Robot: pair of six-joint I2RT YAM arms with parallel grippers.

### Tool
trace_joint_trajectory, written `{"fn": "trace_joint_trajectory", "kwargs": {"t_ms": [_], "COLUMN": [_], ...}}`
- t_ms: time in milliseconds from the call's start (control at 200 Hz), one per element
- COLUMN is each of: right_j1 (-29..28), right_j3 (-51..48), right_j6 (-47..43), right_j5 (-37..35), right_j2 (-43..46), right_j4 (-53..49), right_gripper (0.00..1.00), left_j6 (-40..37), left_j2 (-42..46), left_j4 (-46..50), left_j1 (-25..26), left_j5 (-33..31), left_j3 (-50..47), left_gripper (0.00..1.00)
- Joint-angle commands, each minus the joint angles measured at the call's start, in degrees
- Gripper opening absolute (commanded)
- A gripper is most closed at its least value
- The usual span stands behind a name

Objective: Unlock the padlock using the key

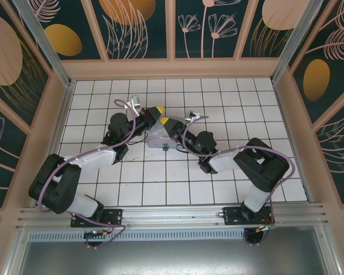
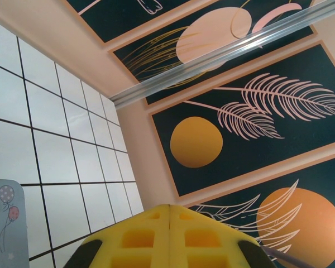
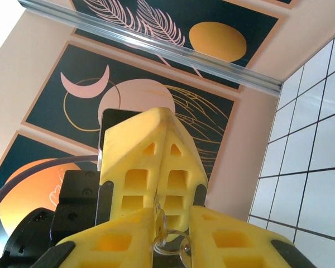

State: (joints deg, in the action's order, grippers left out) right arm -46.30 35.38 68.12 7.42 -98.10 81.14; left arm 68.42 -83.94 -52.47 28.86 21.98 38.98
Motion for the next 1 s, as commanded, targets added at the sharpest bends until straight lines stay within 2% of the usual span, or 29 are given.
{"fn": "trace_joint_trajectory", "kwargs": {"t_ms": [0, 270, 435, 575, 631, 836, 996], "right_j1": [-0.5, 0.2, 0.4, 0.5, 0.5, 0.7, 0.7], "right_j3": [0.8, 0.6, 0.7, 0.7, 0.7, 0.5, 0.1], "right_j6": [0.2, 0.4, 0.3, 0.3, 0.4, 0.6, 0.6], "right_j5": [0.1, 0.1, 0.2, 0.3, 0.2, 0.5, 0.7], "right_j2": [-0.7, -0.5, -0.3, -0.3, -0.3, -0.5, -0.4], "right_j4": [4.1, 4.3, 4.1, 3.9, 3.7, 3.5, 3.7], "right_gripper": [0.20, 0.17, 0.22, 0.20, 0.18, 0.00, 0.00], "left_j6": [-1.3, -1.5, -1.5, -1.5, -1.4, -1.3, -1.5], "left_j2": [-0.1, 0.3, 0.8, 0.8, 1.0, 1.0, 1.0], "left_j4": [-1.0, -1.1, -1.1, -1.0, -1.0, -1.0, -0.7], "left_j1": [-0.2, -0.2, -0.2, -0.2, -0.2, -0.2, -0.2], "left_j5": [-0.5, -0.7, -0.9, -0.9, -0.9, -1.0, -0.9], "left_j3": [-0.1, -0.9, -1.5, -1.6, -1.6, -1.4, -1.2], "left_gripper": [0.00, 0.00, 0.00, 0.00, 0.00, 0.00, 0.00]}}
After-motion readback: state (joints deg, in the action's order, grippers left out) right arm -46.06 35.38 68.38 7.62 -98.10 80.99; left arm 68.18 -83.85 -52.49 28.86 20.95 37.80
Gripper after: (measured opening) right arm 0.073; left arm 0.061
